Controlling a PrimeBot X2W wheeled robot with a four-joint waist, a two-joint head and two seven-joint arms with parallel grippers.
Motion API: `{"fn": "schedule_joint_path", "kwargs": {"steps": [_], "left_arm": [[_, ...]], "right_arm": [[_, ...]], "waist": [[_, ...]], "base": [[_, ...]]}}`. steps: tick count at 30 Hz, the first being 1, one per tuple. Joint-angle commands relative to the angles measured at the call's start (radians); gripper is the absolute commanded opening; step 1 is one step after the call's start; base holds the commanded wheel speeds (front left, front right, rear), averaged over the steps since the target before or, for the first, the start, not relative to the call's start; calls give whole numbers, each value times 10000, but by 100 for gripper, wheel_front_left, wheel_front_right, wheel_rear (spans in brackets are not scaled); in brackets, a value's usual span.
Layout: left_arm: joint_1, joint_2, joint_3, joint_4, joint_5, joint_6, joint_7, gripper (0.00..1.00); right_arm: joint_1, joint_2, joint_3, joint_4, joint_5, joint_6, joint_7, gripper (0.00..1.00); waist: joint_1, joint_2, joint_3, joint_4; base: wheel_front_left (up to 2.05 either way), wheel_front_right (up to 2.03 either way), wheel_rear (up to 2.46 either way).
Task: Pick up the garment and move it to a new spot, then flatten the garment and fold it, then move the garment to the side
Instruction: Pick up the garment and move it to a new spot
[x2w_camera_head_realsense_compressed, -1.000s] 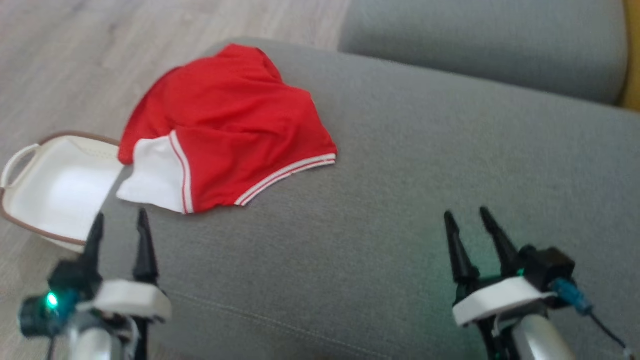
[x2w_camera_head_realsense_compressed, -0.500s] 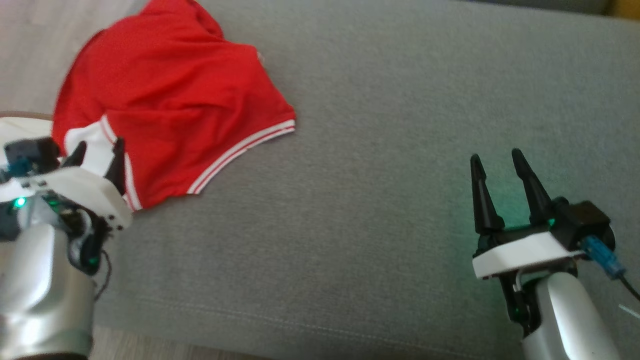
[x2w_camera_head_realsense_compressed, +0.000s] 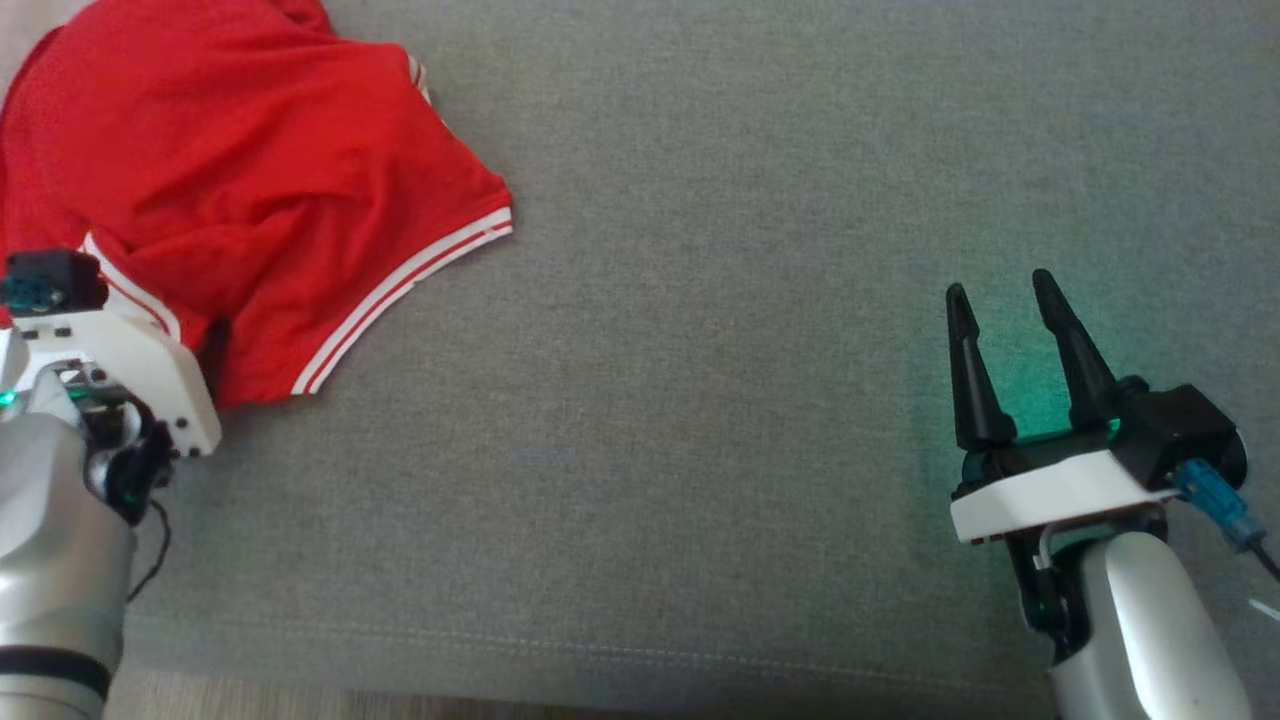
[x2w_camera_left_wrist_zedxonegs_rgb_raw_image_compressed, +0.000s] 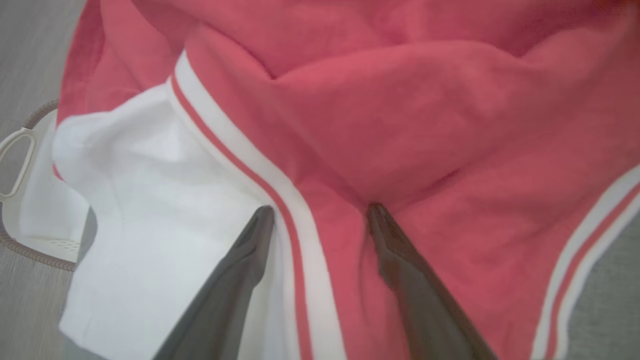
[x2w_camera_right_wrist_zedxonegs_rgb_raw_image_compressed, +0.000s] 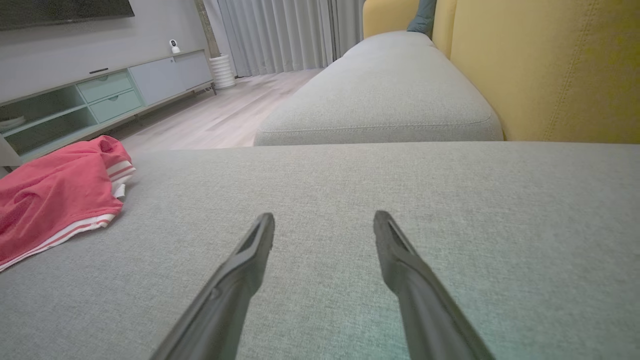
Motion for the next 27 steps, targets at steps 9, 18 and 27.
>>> {"fn": "schedule_joint_path", "kwargs": {"steps": [9, 18, 27], "left_arm": [[-643, 680, -741, 279, -1010, 15, 364, 0], [-1065, 1238, -743, 190, -1261, 34, -1443, 0], [-1529, 1458, -716, -1192, -1022, 271, -2602, 0]], "right_arm": [[-413, -47, 125, -470, -125, -7, 61, 100], [-394, -47, 180, 77, 202, -7, -213, 100], [-127, -47, 498, 974, 821, -7, -610, 100]], "waist": [[-1, 0, 175, -34], [-1, 0, -744, 44], [-1, 0, -2254, 28]], "base": [[0, 0, 0], [0, 0, 0], [0, 0, 0]]}}
